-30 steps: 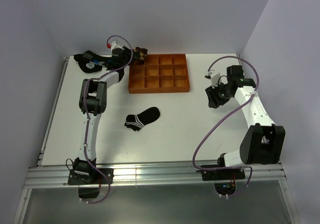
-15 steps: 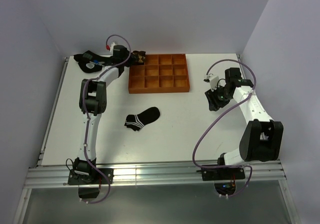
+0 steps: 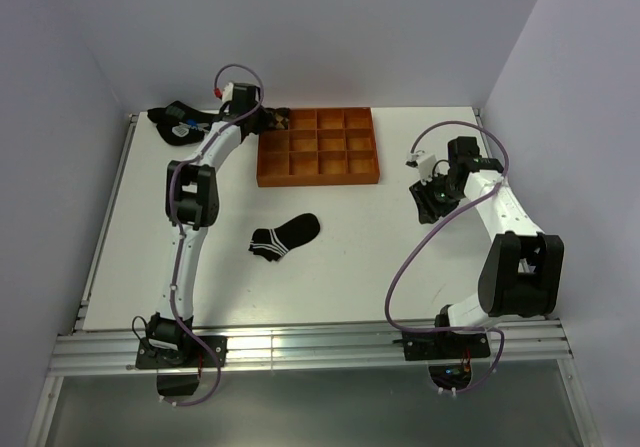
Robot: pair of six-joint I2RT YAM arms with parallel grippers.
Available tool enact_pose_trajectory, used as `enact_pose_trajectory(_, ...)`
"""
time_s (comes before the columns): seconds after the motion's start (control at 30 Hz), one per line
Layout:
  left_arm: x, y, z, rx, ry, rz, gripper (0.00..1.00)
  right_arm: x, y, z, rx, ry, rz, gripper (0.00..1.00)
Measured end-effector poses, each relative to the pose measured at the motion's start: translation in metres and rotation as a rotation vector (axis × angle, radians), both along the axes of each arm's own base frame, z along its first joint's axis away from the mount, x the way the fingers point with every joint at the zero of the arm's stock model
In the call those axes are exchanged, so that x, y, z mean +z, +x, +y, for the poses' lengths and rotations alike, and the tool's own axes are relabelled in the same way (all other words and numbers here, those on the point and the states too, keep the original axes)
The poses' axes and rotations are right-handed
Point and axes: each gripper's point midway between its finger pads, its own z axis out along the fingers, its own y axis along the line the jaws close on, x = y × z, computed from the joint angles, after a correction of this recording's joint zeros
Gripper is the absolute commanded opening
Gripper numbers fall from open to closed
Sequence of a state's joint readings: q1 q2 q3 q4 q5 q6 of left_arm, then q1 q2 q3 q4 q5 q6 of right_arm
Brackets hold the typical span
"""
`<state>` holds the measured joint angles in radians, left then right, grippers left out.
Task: Roll the socks
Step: Place the sock in the storage box.
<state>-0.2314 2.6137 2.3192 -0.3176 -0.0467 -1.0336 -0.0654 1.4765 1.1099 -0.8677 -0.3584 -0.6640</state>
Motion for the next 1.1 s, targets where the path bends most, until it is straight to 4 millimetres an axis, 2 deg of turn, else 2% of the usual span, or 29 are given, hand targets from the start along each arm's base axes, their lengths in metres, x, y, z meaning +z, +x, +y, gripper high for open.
enact_pose_trajectory(0.43,-0.004,-0.008,0.007,0.028,0.071,0.051,0.0,-0.001,-0.002,-0.001,0.018,-0.01,0.004,0.49)
enact_pose_trajectory(1.1,-0.014,-0.022,0.022,-0.004,0.206,0.111,0.0,-0.013,-0.02,-0.007,0.035,-0.048,0.04,0.48)
